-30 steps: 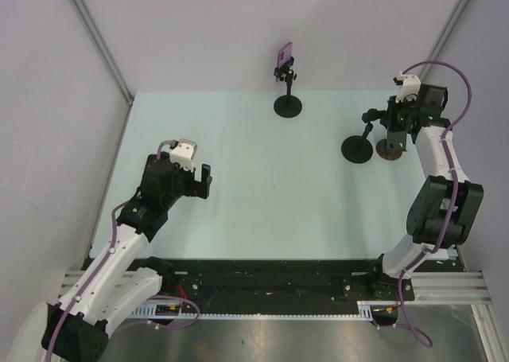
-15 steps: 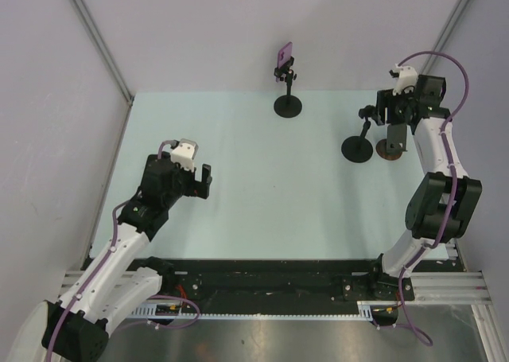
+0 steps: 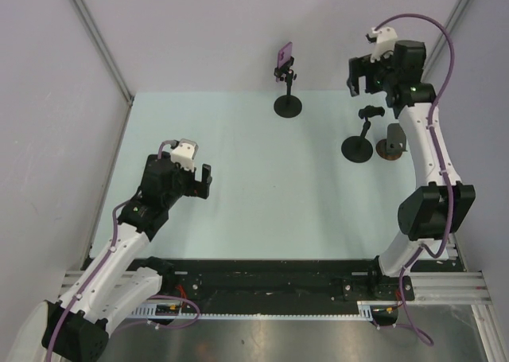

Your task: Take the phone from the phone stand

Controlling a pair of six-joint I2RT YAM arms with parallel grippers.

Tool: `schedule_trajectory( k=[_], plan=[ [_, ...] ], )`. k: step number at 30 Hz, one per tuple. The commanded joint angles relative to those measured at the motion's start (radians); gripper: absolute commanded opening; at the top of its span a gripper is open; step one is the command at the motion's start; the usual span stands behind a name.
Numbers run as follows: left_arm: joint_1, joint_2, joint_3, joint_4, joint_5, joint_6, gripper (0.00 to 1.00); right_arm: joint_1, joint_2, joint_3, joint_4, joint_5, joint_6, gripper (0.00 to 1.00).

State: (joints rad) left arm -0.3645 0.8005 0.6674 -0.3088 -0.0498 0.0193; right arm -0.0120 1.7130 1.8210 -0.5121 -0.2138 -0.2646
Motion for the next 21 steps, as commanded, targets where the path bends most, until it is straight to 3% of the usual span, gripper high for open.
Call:
schedule_trajectory(
  k=[1,14,21],
  plan=[
    [-0.005,-0.003,0.003,0.034,-0.005,0.034,1.0,0.128,0.077,0.099,0.055,-0.007,0.044,0.95],
    [-0.005,0.029,-0.009,0.034,-0.021,0.021,1.0,0.236,0.552,0.405,0.308,-0.14,0.125,0.92],
    [-0.007,0.017,-0.031,0.034,0.076,-0.071,1.0,0.238,0.781,0.566,0.447,-0.168,0.139,0.88]
  ],
)
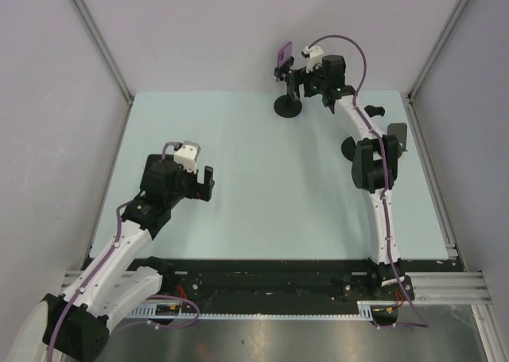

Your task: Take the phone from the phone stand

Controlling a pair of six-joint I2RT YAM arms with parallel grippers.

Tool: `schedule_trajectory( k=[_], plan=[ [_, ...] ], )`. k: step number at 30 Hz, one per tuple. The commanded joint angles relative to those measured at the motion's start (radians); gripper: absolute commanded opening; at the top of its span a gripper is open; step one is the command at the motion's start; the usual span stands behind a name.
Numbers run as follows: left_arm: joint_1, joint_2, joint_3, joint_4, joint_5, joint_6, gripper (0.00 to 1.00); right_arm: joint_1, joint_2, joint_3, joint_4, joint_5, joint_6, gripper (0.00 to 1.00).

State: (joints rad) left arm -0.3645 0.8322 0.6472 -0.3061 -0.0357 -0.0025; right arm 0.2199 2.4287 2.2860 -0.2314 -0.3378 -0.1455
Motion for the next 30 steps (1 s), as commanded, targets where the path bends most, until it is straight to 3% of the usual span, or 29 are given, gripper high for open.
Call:
schedule_trajectory(
  k=[1,11,14,17,18,20,21,23,30],
  plan=[
    [-0.007,-0.021,-0.011,0.027,0.077,-0.053,1.0,0.006,0.081,0.104,0.191,-0.049,0.026,0.87],
    [-0.007,-0.074,-0.006,0.012,0.135,-0.136,1.0,0.03,0.207,0.112,0.474,-0.073,0.096,0.75],
    [-0.007,-0.088,0.0,0.004,0.148,-0.152,1.0,0.042,0.23,0.11,0.536,-0.069,0.115,0.67],
    [-0.007,-0.113,0.002,-0.004,0.155,-0.168,1.0,0.047,0.243,0.112,0.581,-0.07,0.135,0.53],
    [-0.007,-0.119,0.003,-0.008,0.158,-0.175,1.0,0.049,0.244,0.109,0.589,-0.075,0.136,0.42],
    [-0.007,-0.131,0.003,-0.016,0.165,-0.185,1.0,0.053,0.231,0.072,0.596,-0.081,0.138,0.31],
    [-0.007,-0.145,0.005,-0.018,0.168,-0.188,1.0,0.055,0.205,0.044,0.619,-0.089,0.138,0.18],
    [-0.007,-0.157,0.008,-0.019,0.174,-0.189,1.0,0.061,0.161,-0.064,0.647,-0.101,0.141,0.03],
    [-0.007,-0.18,0.049,-0.021,0.189,-0.189,1.0,0.101,-0.15,-0.494,0.78,-0.211,0.162,0.0]
  ],
)
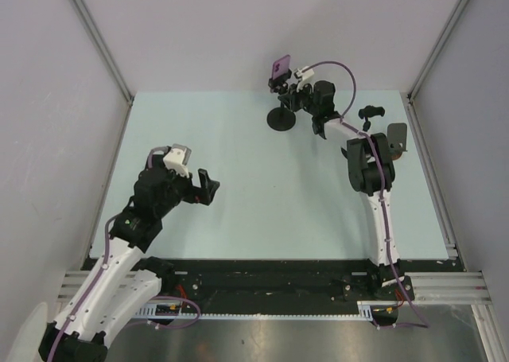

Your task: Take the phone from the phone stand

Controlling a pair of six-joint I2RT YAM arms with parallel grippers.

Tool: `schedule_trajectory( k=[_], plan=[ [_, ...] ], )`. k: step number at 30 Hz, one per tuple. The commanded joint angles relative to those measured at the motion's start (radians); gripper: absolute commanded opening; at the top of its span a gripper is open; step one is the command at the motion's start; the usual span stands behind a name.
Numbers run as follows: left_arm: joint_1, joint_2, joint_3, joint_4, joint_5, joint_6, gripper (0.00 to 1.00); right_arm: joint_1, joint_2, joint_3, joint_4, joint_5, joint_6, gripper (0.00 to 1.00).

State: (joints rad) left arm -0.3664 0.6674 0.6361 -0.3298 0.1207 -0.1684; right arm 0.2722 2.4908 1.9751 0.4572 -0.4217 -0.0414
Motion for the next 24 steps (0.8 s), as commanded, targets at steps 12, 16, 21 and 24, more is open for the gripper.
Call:
schedule_trajectory(
  k=[12,16,21,24],
  plan=[
    [-0.005,0.012,0.209,0.005,0.056,-0.013,1.0,0.266,-0.642,-0.781,0.024,-0.256,0.014,0.0],
    [-0.005,0.032,0.247,0.005,0.048,-0.017,1.0,0.329,-0.743,-0.912,-0.052,-0.267,-0.027,0.0],
    [-0.005,0.075,0.287,0.006,0.063,-0.017,1.0,0.367,-0.851,-0.984,-0.207,-0.279,-0.107,0.03],
    [-0.005,0.096,0.3,0.011,0.094,-0.019,1.0,0.371,-0.892,-0.996,-0.305,-0.276,-0.161,0.11]
  ],
)
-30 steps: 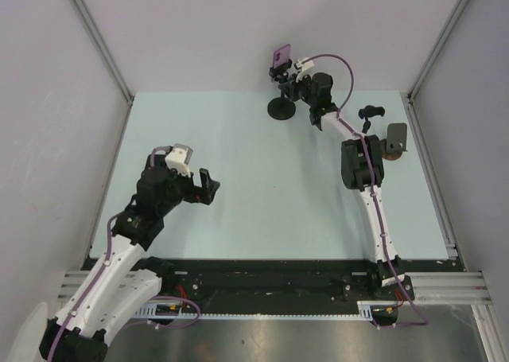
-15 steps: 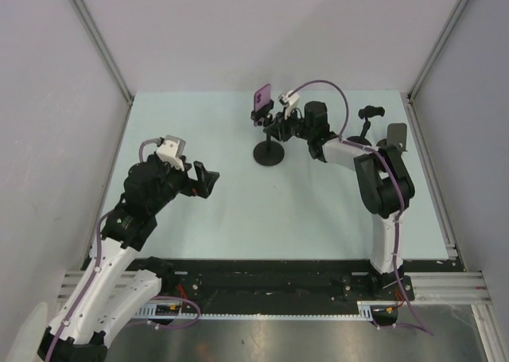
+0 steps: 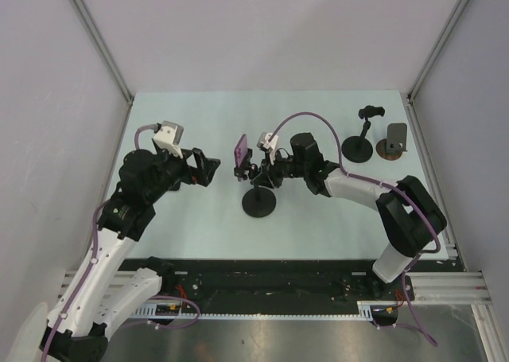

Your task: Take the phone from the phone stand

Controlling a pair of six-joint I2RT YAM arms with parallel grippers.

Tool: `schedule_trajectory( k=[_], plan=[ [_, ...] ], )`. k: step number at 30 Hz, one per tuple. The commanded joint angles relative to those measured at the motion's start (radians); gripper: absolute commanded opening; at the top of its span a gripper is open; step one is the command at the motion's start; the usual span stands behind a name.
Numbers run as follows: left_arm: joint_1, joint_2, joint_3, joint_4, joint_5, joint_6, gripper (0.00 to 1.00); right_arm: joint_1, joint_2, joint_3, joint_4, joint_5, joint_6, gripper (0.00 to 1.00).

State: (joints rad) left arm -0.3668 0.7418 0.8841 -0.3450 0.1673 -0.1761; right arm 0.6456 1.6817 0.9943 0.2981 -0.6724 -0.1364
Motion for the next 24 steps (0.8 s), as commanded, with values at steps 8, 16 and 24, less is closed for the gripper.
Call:
schedule_trajectory(
  k=[8,16,24],
  plan=[
    [-0.004,0.048,0.082,0.043,0.071,0.001,1.0,0.025,-0.267,-0.017,-0.356,0.14,-0.082,0.71],
    [-0.004,0.053,0.084,0.064,0.045,-0.003,1.0,0.078,-0.502,-0.005,-0.418,0.41,0.131,1.0],
    [-0.004,0.024,0.049,0.067,-0.133,-0.069,1.0,0.337,-0.468,0.205,-0.548,1.03,0.492,1.0]
  ],
)
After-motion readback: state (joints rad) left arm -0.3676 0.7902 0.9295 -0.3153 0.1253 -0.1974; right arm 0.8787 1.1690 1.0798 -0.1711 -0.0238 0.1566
